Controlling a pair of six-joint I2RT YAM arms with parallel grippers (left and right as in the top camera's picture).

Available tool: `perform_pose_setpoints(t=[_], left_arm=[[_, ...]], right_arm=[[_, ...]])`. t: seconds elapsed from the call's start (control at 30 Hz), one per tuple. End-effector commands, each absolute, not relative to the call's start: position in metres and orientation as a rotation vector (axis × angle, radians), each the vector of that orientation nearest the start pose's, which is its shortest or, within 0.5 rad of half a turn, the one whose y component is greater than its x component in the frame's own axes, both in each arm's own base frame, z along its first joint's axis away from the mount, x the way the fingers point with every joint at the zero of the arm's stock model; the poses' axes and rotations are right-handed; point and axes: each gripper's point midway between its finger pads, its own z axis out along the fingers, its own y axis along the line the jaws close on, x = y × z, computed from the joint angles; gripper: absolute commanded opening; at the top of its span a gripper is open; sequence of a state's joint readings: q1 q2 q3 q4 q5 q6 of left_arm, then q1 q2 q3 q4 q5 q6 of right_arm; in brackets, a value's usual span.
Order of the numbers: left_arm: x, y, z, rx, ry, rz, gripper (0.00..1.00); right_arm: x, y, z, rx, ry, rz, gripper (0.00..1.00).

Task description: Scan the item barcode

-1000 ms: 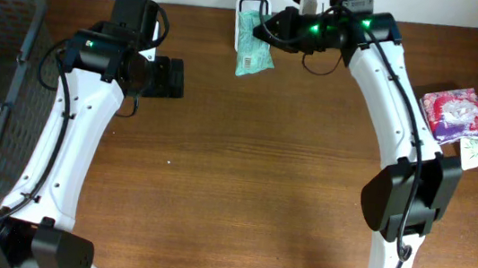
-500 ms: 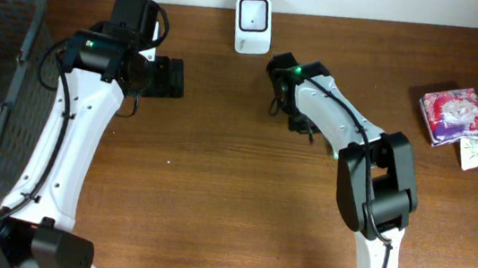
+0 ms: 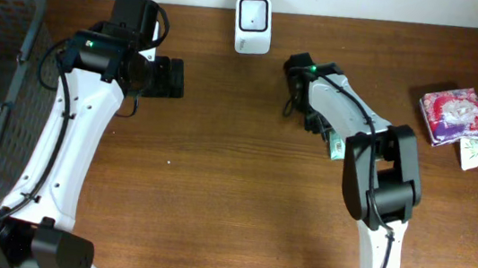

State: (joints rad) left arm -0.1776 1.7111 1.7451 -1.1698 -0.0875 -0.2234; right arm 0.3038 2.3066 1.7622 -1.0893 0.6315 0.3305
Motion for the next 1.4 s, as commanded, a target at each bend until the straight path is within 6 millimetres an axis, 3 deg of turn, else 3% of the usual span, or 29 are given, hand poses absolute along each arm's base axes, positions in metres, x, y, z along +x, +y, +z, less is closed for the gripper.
perform_pose_setpoints(t=[0.0,0.07,0.17,0.23,0.3,0.37,0.5,0.53,0.6,0.63,0.7,0.73,0.77,0.8,0.87,0.93,0.97,1.03,1.07,1.1,1.13,1.23,1.3,1.37], left_arm=[[0.400,-0.056,0.224,-0.061,2.688,0.014,0.99],[0.400,-0.056,0.224,-0.061,2.688,0.014,0.99],[0.400,-0.056,0.224,-0.061,2.688,0.014,0.99],[0.400,-0.056,0.224,-0.061,2.688,0.014,0.99],[0.400,-0.056,0.224,-0.061,2.688,0.014,0.99],[0.400,-0.056,0.224,-0.061,2.688,0.014,0.99],[0.400,-0.056,0.224,-0.061,2.688,0.014,0.99],[0.400,-0.056,0.224,-0.061,2.688,0.014,0.99],[0.400,-0.056,0.224,-0.061,2.688,0.014,0.99],[0.400,-0.056,0.224,-0.061,2.688,0.014,0.99],[0.400,-0.056,0.224,-0.061,2.688,0.014,0.99],[0.400,-0.056,0.224,-0.061,2.688,0.014,0.99],[0.400,-0.056,0.224,-0.061,2.688,0.014,0.99],[0.400,-0.056,0.224,-0.061,2.688,0.014,0.99],[0.400,-0.056,0.224,-0.061,2.688,0.014,0.99],[0.400,-0.056,0.224,-0.061,2.688,0.014,0.99],[0.400,-0.056,0.224,-0.061,2.688,0.014,0.99],[0.400,-0.056,0.224,-0.061,2.688,0.014,0.99],[0.400,-0.056,0.224,-0.061,2.688,0.014,0.99],[0.400,-0.056,0.224,-0.061,2.688,0.014,0.99],[0.400,-0.056,0.224,-0.061,2.688,0.014,0.99],[0.400,-0.056,0.224,-0.061,2.688,0.014,0.99],[0.400,-0.056,0.224,-0.061,2.688,0.014,0.99],[0.400,-0.056,0.224,-0.061,2.688,0.014,0.99]], right_arm=[[0.432,0.026,0.007,-0.040,2.876,-0.985,0.48],[0.431,0.025,0.008,-0.084,2.883,-1.005,0.55],[0.433,0.028,0.024,-0.101,2.883,-1.012,0.55],[0.441,0.047,0.043,-0.138,2.858,-0.985,0.59],[0.433,0.054,0.032,-0.153,2.911,-0.929,0.62],[0.426,0.047,0.022,-0.147,2.940,-0.939,0.63],[0.416,0.011,0.001,-0.046,2.980,-0.970,0.63],[0.411,0.008,-0.008,-0.006,3.026,-0.907,0.61],[0.405,-0.001,-0.015,0.019,3.047,-0.908,0.24],[0.405,0.001,-0.014,0.020,3.056,-0.894,0.17],[0.408,0.028,-0.002,0.052,3.143,-0.646,0.04],[0.415,0.047,0.015,0.067,3.172,-0.470,0.04],[0.422,0.073,0.035,0.013,3.195,-0.230,0.04],[0.429,0.127,0.067,-0.132,3.179,0.263,0.04],[0.430,0.197,0.106,-0.288,3.016,0.941,0.04],[0.426,0.235,0.124,-0.326,2.860,1.395,0.04],[0.426,0.241,0.116,-0.317,2.819,1.505,0.04],[0.421,0.235,0.092,-0.263,2.853,1.512,0.16],[0.425,0.209,0.068,-0.159,2.969,1.317,0.22],[0.429,0.171,0.046,-0.002,3.103,1.016,0.29],[0.429,0.152,0.040,0.039,3.138,0.920,0.47],[0.426,0.105,0.048,0.177,3.211,0.771,0.52],[0.424,0.112,0.072,0.057,3.209,0.778,0.51],[0.421,0.138,0.081,-0.121,3.189,0.780,0.55]])
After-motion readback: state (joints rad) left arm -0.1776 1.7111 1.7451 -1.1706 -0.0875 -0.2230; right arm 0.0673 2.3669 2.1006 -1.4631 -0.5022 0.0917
